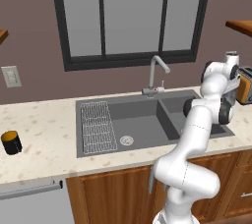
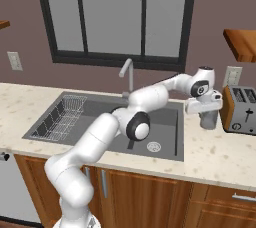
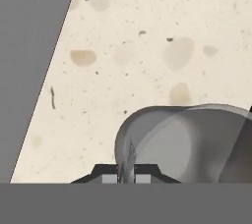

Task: Place the glass cup in the left basin and the mug in the right basin of the sink.

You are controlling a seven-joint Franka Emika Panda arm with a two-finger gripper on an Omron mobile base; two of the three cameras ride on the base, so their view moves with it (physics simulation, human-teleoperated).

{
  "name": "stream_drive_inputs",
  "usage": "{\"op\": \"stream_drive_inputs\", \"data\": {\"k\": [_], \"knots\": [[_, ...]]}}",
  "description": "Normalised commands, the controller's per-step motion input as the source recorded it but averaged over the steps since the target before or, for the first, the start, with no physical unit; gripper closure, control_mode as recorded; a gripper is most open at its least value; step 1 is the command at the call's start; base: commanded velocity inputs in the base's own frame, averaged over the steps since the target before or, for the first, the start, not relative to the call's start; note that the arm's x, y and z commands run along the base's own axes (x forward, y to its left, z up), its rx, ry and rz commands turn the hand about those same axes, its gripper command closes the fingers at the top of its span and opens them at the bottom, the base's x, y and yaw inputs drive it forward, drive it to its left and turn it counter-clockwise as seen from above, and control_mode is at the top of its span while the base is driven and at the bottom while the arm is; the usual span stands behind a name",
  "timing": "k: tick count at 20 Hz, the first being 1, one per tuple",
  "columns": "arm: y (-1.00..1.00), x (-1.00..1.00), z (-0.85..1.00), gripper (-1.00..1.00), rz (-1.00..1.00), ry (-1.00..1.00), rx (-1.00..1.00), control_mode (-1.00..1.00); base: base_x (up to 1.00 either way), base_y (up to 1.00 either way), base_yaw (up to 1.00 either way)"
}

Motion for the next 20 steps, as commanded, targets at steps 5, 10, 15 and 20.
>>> {"op": "stream_drive_inputs", "data": {"k": [5, 10, 15, 20], "knots": [[0.15, -0.28, 0.18, 1.00, 0.00, 0.07, 0.01, -1.00, 0.00, 0.00, 0.00], [0.21, -0.36, 0.15, 1.00, 0.00, 0.03, 0.07, -1.00, 0.00, 0.00, 0.00], [0.29, -0.38, 0.09, 1.00, 0.00, 0.00, 0.08, -1.00, 0.00, 0.00, 0.00], [0.34, -0.37, 0.09, 1.00, 0.00, 0.00, 0.02, -1.00, 0.00, 0.00, 0.00]]}}
